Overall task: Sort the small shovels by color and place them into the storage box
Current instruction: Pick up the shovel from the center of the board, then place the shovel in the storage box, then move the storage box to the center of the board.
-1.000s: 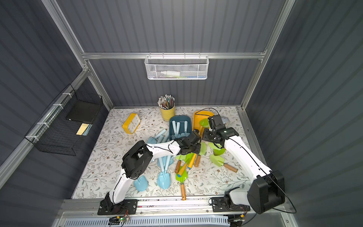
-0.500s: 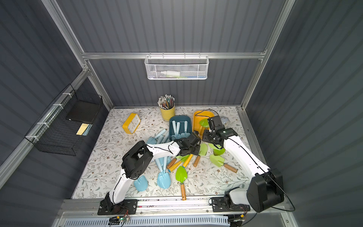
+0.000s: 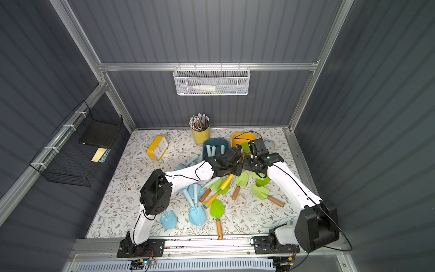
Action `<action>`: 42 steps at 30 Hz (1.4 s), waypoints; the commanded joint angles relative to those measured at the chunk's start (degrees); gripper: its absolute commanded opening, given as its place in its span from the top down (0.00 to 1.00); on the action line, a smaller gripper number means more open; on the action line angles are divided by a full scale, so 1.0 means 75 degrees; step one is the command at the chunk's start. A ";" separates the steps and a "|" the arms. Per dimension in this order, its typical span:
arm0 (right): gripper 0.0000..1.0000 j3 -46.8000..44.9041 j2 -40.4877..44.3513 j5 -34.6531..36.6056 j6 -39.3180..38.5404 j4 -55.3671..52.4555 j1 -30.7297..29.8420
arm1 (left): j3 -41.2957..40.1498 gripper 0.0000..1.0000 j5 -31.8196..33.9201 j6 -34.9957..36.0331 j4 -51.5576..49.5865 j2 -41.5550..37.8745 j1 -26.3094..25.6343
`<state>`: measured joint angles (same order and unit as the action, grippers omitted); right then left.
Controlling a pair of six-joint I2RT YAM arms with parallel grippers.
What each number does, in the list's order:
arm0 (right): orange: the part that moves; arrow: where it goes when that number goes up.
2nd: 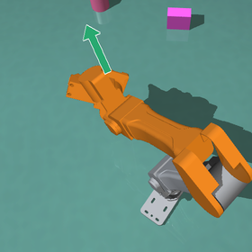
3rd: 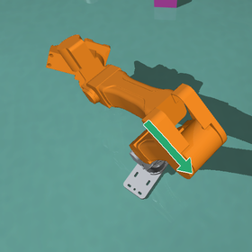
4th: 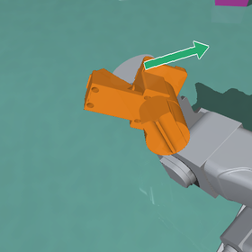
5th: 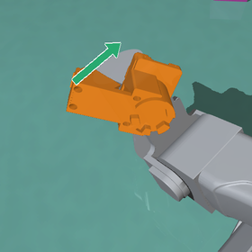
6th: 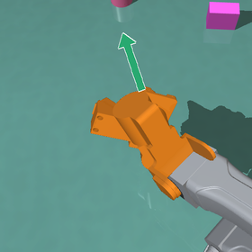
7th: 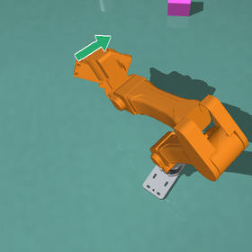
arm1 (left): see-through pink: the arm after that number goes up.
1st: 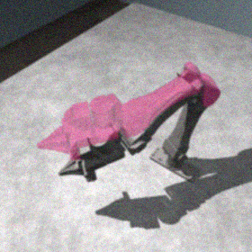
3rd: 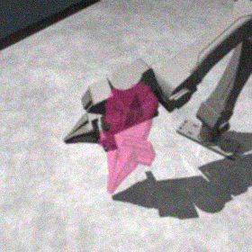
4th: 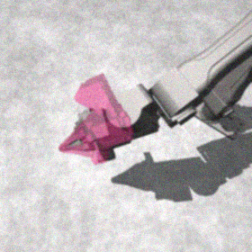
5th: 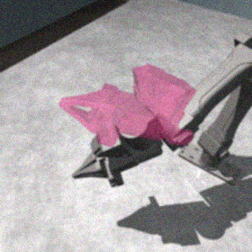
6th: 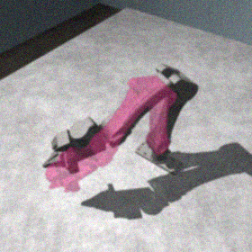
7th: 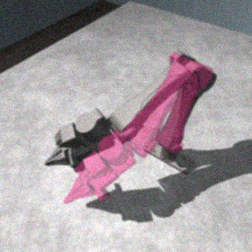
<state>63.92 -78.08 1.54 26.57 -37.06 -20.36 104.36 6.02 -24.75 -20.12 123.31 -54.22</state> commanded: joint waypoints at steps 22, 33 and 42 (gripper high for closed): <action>0.56 0.1239 -0.0257 -0.0239 -0.0373 0.0410 0.2060 | 0.4071 1.00 -0.3508 -0.0825 0.4310 0.2522 0.1932; 0.56 0.1062 -0.0628 -0.0725 -0.0656 0.0493 0.2176 | 0.2899 1.00 -0.4181 -0.1059 0.5463 0.2833 0.1923; 0.57 0.0886 -0.0786 -0.1091 -0.0853 0.0426 0.2194 | 0.3336 1.00 -0.4653 -0.1729 0.6147 0.3309 0.1985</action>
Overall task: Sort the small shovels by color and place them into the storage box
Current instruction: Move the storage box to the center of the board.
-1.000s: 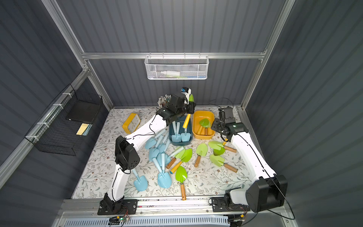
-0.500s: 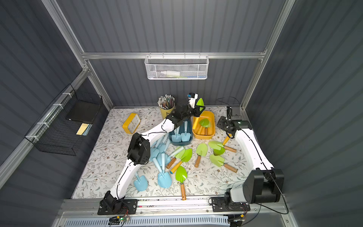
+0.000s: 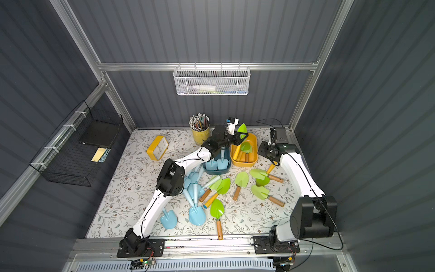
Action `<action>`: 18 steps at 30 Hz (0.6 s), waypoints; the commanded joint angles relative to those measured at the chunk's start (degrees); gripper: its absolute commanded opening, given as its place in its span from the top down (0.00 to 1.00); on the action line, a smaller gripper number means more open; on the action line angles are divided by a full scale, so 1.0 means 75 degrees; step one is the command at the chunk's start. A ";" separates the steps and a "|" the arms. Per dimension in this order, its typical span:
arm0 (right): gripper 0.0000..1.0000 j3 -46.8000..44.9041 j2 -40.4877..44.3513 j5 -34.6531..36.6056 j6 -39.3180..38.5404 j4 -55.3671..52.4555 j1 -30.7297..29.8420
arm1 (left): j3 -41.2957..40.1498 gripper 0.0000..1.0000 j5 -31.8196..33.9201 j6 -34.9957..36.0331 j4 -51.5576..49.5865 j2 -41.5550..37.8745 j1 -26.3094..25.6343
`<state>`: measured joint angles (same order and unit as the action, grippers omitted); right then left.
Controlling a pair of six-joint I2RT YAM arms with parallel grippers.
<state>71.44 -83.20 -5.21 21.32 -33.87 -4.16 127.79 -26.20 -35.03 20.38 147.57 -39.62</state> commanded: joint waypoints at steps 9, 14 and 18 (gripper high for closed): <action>0.57 -0.0466 -0.0101 -0.0503 -0.0180 0.0134 0.0030 | 0.0285 1.00 -0.0356 -0.0690 0.1883 0.0665 0.0032; 0.57 -0.0529 -0.0078 -0.0538 -0.0232 0.0140 0.0040 | 0.0455 1.00 -0.0062 -0.0706 0.1769 0.0988 0.0032; 0.57 -0.0584 -0.0040 -0.0549 -0.0218 0.0122 0.0041 | 0.0175 1.00 0.0128 -0.0676 0.1526 0.0896 0.0021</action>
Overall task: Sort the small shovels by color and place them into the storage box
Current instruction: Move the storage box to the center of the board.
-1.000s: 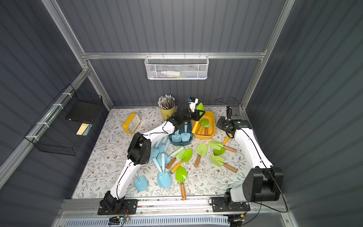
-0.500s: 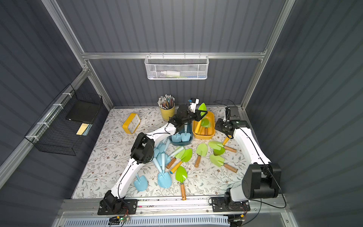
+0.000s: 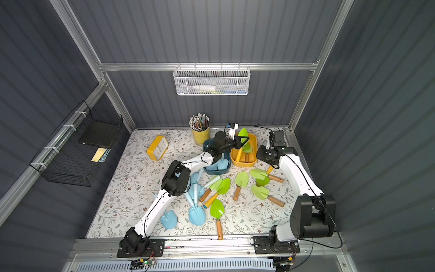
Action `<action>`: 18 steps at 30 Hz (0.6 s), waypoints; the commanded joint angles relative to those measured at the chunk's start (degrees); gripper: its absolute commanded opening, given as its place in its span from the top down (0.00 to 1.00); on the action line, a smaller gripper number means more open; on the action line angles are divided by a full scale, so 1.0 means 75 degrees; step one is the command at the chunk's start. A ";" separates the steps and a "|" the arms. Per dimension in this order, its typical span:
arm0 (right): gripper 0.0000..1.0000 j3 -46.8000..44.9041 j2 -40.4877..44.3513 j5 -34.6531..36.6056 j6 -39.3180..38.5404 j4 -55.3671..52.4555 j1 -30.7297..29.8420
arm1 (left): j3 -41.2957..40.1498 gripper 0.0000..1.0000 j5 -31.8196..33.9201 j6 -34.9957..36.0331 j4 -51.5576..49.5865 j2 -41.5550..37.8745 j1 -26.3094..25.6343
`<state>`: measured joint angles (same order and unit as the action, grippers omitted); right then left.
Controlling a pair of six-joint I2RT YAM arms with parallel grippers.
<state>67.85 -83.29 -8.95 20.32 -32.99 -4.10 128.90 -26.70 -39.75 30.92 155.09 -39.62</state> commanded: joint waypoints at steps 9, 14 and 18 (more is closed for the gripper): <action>0.57 -0.0337 0.0065 -0.0186 -0.0040 0.0159 0.0041 | -0.1396 1.00 0.0334 0.0261 -0.0145 -0.0920 -0.0034; 0.57 -0.0465 0.0048 -0.0318 -0.0003 0.0288 0.0039 | -0.1683 1.00 0.0255 0.0381 -0.0606 -0.1037 -0.0104; 0.57 -0.0512 0.0024 -0.0327 0.0007 0.0251 0.0039 | -0.2010 1.00 0.0307 0.0365 -0.0766 -0.1164 -0.0144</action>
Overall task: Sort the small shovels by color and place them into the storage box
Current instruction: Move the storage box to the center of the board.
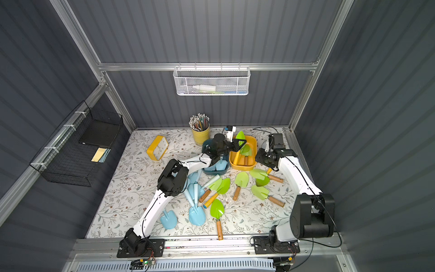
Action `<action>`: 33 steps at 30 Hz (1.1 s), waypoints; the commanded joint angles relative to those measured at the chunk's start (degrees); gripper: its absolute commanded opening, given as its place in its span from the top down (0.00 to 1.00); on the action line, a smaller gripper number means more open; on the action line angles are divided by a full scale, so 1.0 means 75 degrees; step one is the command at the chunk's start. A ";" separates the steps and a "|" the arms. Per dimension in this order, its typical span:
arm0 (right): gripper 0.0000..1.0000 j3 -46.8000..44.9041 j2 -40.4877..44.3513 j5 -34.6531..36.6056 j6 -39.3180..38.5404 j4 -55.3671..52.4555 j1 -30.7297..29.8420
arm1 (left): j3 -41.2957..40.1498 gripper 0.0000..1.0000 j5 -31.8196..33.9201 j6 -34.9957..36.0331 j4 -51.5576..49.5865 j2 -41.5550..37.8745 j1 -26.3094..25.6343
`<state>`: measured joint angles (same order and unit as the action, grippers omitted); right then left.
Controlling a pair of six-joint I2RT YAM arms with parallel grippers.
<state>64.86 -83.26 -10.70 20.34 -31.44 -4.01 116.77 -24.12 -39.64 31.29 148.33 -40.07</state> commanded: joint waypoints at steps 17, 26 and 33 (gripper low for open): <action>0.56 -0.0281 0.0007 -0.0168 0.0030 0.0127 0.0023 | -0.0591 0.43 0.0147 0.0280 -0.1269 -0.0496 -0.0095; 0.55 -0.0436 0.0051 -0.0240 0.0097 0.0192 0.0032 | -0.0259 0.41 0.1064 0.0801 -0.1813 -0.1478 -0.0087; 0.55 -0.1114 0.0415 -0.1339 0.0435 0.0029 -0.0156 | -0.1609 0.40 0.3485 0.1385 -0.2350 -0.3371 -0.0065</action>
<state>58.87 -82.70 -16.43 21.80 -29.98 -4.27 107.94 -8.45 -32.99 15.42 131.63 -40.58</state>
